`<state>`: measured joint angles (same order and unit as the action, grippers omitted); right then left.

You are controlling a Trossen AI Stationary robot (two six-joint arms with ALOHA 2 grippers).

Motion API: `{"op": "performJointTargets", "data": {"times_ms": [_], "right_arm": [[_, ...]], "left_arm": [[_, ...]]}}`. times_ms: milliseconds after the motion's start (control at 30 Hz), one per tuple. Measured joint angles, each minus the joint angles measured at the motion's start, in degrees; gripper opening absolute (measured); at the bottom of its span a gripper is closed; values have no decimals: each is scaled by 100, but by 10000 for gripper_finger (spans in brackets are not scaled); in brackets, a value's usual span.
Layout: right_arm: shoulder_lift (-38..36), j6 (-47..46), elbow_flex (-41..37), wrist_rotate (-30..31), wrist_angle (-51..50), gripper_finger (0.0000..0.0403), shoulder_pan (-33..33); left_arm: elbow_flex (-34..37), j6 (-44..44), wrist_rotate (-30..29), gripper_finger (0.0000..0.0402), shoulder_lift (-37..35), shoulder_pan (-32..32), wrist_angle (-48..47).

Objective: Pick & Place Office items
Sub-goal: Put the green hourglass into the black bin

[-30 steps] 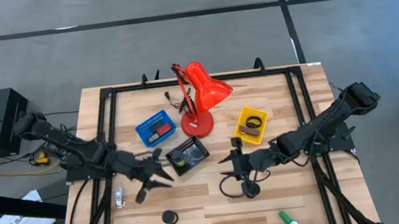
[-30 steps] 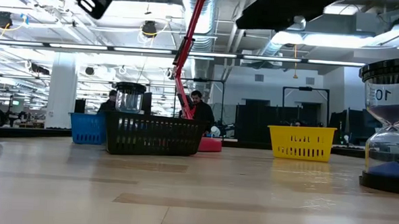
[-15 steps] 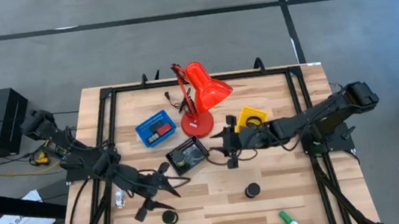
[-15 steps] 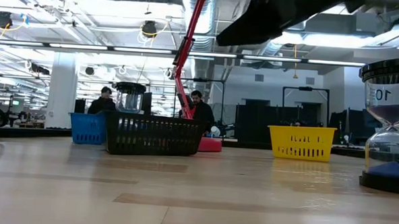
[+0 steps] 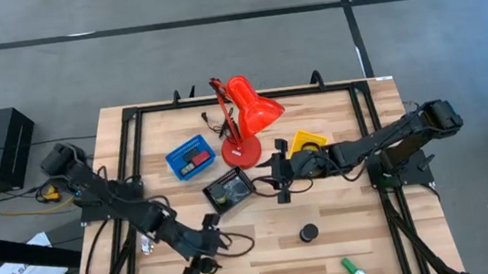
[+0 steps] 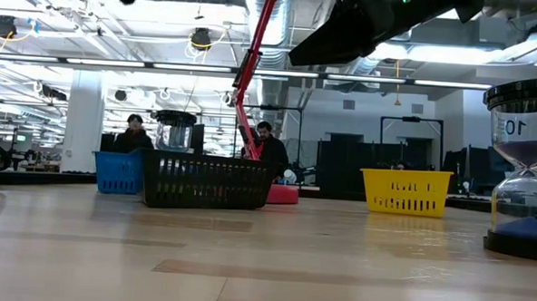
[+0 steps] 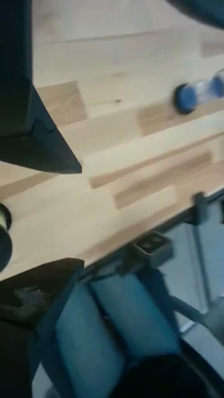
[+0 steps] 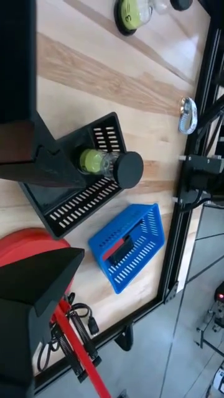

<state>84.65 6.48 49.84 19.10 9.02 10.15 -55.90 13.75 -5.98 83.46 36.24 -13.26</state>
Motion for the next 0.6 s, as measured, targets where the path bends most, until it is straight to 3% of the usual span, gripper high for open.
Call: {"op": "performJointTargets", "data": {"times_ms": [267, 467, 600], "right_arm": [[1, 0, 0, 2, -1, 159, -3], [-1, 0, 0, 2, -2, 159, -2], [-1, -2, 0, 1, -2, 159, -2]], "left_arm": [[1, 10, 317, 282, 369, 400, -48], [1, 4, -393, 298, 369, 637, -483], [122, 20, -512, 303, 369, 687, -485]]}}
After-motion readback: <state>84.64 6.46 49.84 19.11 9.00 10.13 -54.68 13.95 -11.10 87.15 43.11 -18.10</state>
